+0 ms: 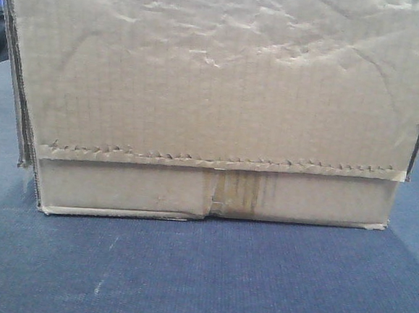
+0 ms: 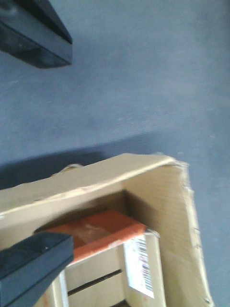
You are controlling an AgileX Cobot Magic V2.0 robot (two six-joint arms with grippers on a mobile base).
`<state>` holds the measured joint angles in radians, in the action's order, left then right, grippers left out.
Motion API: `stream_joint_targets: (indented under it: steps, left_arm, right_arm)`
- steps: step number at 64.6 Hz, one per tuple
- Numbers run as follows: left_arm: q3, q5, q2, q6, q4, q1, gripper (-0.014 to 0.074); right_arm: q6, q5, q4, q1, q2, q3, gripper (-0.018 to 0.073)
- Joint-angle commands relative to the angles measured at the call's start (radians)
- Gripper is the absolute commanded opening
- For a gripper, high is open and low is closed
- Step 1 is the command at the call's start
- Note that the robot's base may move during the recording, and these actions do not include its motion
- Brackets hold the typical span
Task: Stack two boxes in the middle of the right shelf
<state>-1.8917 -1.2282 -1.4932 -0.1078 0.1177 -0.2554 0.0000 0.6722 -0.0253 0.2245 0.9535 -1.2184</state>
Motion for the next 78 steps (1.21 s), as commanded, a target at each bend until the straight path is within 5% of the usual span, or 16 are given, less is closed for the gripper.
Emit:
stream_joint_targets:
  steps: [1,11,26,69,78]
  left_arm:
    - [0.052,0.007,0.013,-0.001,-0.065,0.021,0.0599]
    - [0.156,0.007,0.013,-0.001,-0.159,0.007,0.0599]
    - [0.28,0.059,-0.018,-0.001,-0.163,-0.08,0.0599]
    - [0.304,0.09,-0.198,-0.039,-0.16,-0.087,0.0599]
    - [0.304,0.063,-0.204,-0.052,-0.158,-0.087,0.0506]
  right_arm:
    - [-0.035,0.114,0.015,0.02,0.075,-0.074,0.057]
    - [-0.035,0.244,0.011,0.026,0.198,-0.153,0.057]
    - [-0.107,0.383,-0.094,0.027,0.334,-0.177,0.057]
    - [-0.114,0.419,-0.127,0.027,0.588,-0.177,0.0568]
    - [-0.114,0.419,-0.127,0.027,0.592,-0.177,0.0419]
